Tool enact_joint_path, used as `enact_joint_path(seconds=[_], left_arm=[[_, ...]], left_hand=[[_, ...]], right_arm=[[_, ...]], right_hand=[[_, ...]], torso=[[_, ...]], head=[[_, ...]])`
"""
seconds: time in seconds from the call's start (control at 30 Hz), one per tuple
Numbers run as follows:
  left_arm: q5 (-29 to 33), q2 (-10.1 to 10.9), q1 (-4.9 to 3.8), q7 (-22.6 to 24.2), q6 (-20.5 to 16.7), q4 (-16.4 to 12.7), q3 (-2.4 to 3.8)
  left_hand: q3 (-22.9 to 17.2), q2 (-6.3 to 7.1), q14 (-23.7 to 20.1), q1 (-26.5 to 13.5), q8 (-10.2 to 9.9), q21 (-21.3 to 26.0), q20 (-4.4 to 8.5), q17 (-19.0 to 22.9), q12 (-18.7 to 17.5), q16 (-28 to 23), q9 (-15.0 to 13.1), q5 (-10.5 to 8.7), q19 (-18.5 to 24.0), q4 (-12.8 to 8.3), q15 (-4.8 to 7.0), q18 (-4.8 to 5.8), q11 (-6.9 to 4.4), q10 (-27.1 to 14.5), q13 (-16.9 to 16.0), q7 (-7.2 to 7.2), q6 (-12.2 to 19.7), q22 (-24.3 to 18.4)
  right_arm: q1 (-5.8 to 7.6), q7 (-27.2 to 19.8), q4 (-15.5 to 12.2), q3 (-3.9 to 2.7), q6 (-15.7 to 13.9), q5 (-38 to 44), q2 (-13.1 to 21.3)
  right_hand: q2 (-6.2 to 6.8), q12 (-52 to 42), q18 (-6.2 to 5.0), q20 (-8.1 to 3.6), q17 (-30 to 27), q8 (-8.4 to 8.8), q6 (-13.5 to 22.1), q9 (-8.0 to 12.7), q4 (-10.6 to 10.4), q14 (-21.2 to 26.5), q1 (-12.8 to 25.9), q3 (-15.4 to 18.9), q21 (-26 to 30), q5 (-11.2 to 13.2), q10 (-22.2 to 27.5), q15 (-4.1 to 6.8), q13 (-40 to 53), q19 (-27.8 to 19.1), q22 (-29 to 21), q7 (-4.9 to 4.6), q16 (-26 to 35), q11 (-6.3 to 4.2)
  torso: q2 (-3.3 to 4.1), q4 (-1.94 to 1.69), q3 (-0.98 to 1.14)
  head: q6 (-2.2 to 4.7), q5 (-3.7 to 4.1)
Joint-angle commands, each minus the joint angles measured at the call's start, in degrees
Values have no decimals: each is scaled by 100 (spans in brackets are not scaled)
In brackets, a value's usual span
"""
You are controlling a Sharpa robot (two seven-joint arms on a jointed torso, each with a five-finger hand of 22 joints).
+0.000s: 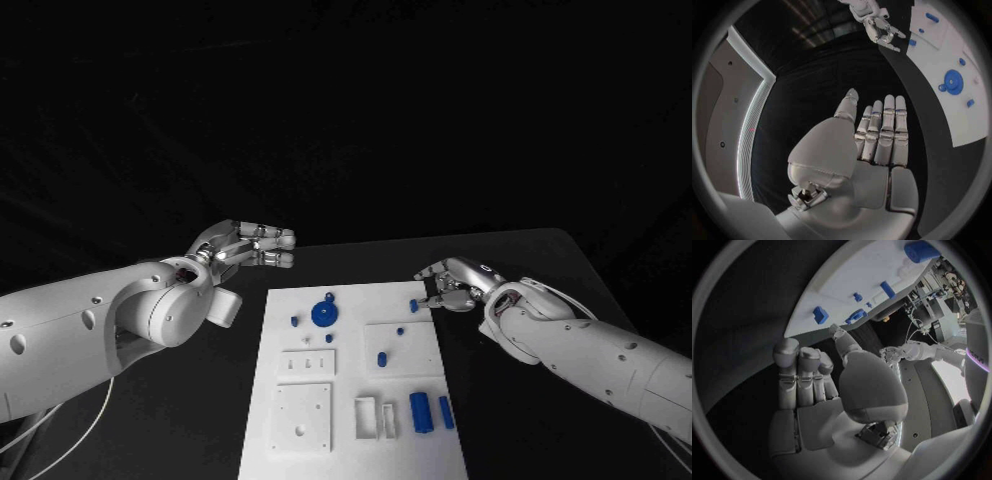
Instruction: Assemble the parts on the task board
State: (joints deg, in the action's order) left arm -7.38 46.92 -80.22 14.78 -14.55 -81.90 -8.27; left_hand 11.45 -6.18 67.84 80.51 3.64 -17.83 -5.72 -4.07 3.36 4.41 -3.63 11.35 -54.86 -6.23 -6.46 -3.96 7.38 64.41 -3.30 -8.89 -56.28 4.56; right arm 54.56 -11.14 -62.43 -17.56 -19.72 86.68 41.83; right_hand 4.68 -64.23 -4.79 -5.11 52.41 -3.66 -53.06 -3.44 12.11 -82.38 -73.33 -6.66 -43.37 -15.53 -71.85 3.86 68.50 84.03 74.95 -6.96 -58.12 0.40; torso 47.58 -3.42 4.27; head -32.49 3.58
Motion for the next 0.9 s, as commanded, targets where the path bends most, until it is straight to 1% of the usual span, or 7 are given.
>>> enact_joint_path(seconds=[0.03,0.17,0.3,0.47,0.67,0.8,0.9], left_arm=[[-20,-3,3,97,112,1,3],[-22,-7,5,103,113,6,4],[-23,-11,5,108,115,14,4],[-25,-1,5,109,114,9,5],[-28,8,4,109,119,0,5],[-34,14,4,108,121,-3,6],[-37,14,4,107,124,-2,6]], left_hand=[[2,-1,-38,24,7,25,14,5,8,-19,-6,-6,41,-30,3,63,-3,5,-5,5,-5,-6],[11,-10,-36,-1,8,32,13,5,9,-17,-6,-29,39,-24,1,65,2,-6,-5,3,-1,-6],[13,-11,-35,-7,8,33,13,5,9,-17,-6,-39,39,-20,1,65,2,-6,-6,2,0,-6],[13,-11,-35,-7,8,33,13,5,9,-17,-6,-39,39,-20,1,65,2,-6,-6,2,0,-6],[13,-11,-35,-7,8,33,13,5,9,-17,-6,-39,39,-20,1,65,2,-6,-6,2,0,-6],[13,-11,-35,-7,8,33,13,5,9,-17,-6,-39,39,-20,1,65,2,-6,-6,2,0,-6],[13,-11,-35,-7,8,33,13,5,9,-17,-6,-39,39,-20,1,65,2,-6,-6,2,0,-6]], right_arm=[[-21,-187,78,-2,360,-142,-39],[-35,-184,183,-2,419,-147,-91],[-42,-164,255,-2,485,-149,-111],[-58,-143,345,-2,564,-149,-134],[-87,-126,423,-2,606,-149,-168],[-101,-118,473,-2,624,-157,-200],[-104,-111,493,-2,636,-161,-215]], right_hand=[[-21,22,-20,31,6,33,57,7,5,23,-52,22,28,-15,2,-30,-6,304,512,-3,38,26],[-52,19,-21,30,9,27,-4,3,0,25,-41,23,31,-28,4,-27,-5,304,512,-1,39,27],[-58,16,-22,29,9,29,-30,3,-5,25,-22,29,38,-32,3,-25,-3,305,510,1,40,25],[-76,7,-22,24,12,26,-87,1,8,28,-16,29,38,-41,1,-20,2,305,510,6,42,21],[-108,-3,-20,21,31,25,-139,-1,31,20,0,3,27,-27,-2,-16,7,307,514,6,28,20],[-149,-15,-20,19,41,17,-244,-7,-15,19,78,-6,24,-33,-8,-16,15,310,513,14,21,16],[-165,-25,-19,16,56,19,-338,-8,-23,13,101,-17,17,-44,-16,-11,22,314,514,21,8,11]], torso=[[18,-11,22],[11,-9,17],[13,-18,14],[8,2,9],[9,-7,10],[7,-12,10],[4,-10,4]], head=[[-2,12],[-13,14],[-28,24],[-49,17],[-64,21],[-74,12],[-80,10]])
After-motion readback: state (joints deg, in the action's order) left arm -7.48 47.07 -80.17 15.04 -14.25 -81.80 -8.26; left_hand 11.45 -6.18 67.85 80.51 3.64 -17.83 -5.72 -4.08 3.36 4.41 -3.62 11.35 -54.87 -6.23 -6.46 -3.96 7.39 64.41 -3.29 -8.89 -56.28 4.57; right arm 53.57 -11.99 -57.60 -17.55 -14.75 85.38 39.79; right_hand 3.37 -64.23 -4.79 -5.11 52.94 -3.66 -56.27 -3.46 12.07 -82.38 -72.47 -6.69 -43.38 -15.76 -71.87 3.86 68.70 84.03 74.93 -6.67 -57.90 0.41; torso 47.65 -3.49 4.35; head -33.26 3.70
